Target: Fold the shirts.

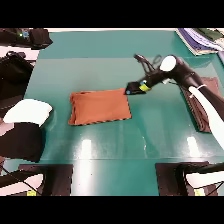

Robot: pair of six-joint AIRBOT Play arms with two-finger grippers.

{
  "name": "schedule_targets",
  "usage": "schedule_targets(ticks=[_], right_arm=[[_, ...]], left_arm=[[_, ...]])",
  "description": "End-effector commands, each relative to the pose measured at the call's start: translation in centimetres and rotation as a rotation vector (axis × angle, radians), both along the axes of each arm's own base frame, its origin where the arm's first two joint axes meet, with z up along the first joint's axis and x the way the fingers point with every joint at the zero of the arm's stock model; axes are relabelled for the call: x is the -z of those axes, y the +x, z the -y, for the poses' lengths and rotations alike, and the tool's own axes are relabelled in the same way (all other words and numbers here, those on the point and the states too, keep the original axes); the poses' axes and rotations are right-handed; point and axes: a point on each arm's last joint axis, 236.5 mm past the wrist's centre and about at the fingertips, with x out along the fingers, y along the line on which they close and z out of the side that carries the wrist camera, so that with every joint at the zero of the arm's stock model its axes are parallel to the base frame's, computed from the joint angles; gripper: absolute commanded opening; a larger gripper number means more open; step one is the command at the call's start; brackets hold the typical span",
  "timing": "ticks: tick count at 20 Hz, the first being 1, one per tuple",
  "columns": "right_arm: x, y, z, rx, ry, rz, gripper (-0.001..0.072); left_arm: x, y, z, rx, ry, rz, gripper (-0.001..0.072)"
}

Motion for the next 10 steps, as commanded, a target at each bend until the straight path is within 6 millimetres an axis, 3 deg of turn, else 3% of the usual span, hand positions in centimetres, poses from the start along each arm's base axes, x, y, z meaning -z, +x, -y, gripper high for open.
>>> schedule_targets(ticks=[1,4,8,9,10], right_arm=[[5.0,-1.3,2.4,0.141,0.118,-0.224,0.0514],[6.9,-0.9,-0.4,0.168,0.206,-0.282,0.0514],[7.7,0.0,-6.0,0.188,0.313,-0.264,0.0509],[7.6,0.2,-7.4,0.168,0.327,-0.257,0.0495],[7.4,0.3,-8.7,0.132,0.327,-0.237,0.0397]], left_arm=[[-0.4,-0.2,1.7,0.035,-0.001,0.019,0.0024],[-0.2,-0.4,1.8,0.039,0.002,0.008,0.0024],[-0.1,-0.5,1.8,0.04,0.0,0.003,0.0024],[-0.1,-0.6,2.1,0.046,-0.007,0.002,0.0024],[-0.2,-0.7,2.4,0.054,-0.01,0.002,0.0024]])
